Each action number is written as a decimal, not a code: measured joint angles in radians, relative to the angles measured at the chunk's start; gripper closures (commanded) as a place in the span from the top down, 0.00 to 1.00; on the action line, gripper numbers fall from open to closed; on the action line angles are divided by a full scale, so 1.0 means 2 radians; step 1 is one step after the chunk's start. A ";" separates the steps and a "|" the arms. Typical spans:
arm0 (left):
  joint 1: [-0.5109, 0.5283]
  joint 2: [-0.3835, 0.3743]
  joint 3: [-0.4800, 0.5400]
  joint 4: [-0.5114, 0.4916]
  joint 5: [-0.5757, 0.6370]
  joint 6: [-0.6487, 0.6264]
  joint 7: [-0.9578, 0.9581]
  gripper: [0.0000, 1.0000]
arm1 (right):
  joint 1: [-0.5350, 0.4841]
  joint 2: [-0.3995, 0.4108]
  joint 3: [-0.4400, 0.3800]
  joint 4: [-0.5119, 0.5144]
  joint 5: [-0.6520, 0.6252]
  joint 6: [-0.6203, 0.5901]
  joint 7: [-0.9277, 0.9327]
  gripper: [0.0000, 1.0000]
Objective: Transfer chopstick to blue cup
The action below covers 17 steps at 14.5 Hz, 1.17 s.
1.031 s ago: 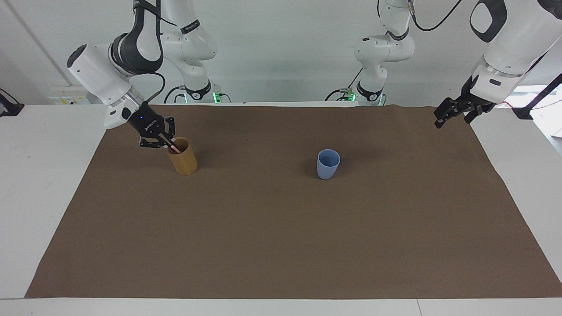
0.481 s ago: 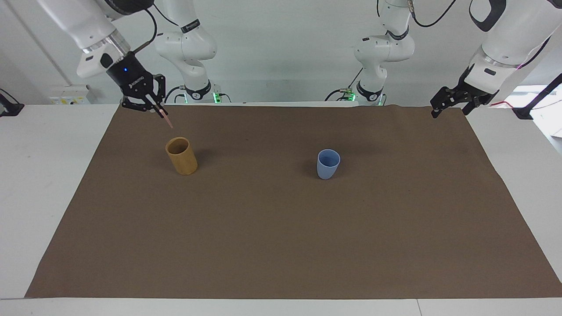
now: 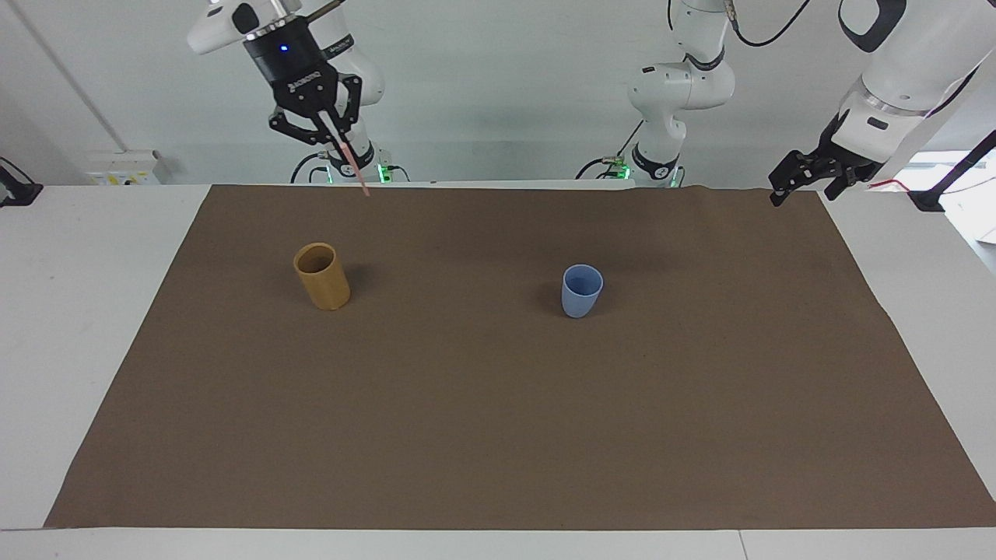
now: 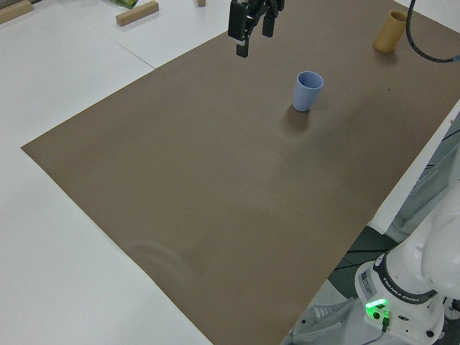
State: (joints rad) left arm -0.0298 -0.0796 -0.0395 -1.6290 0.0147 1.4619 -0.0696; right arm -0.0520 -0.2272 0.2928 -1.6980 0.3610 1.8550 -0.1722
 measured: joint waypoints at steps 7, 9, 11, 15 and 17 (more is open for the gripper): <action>0.000 0.000 0.000 0.000 0.000 0.000 0.000 1.00 | 0.128 0.061 0.042 0.000 -0.098 0.181 0.215 0.00; 0.000 0.000 0.000 0.000 0.000 0.000 0.000 1.00 | 0.180 0.106 0.042 0.006 -0.180 0.235 0.299 0.00; 0.000 0.000 0.000 0.000 0.000 -0.001 0.000 1.00 | 0.216 0.164 0.042 0.035 -0.252 0.258 0.364 0.00; 0.000 0.000 0.000 0.000 0.000 -0.001 0.000 1.00 | 0.242 0.254 0.042 0.085 -0.313 0.294 0.400 0.00; 0.000 0.000 0.000 0.000 0.000 -0.001 0.000 1.00 | 0.242 0.273 0.041 0.087 -0.322 0.303 0.400 0.00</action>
State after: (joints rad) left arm -0.0299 -0.0796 -0.0395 -1.6290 0.0147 1.4605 -0.0695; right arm 0.4323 0.3187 0.3755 -1.5233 -0.2825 2.4618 0.6283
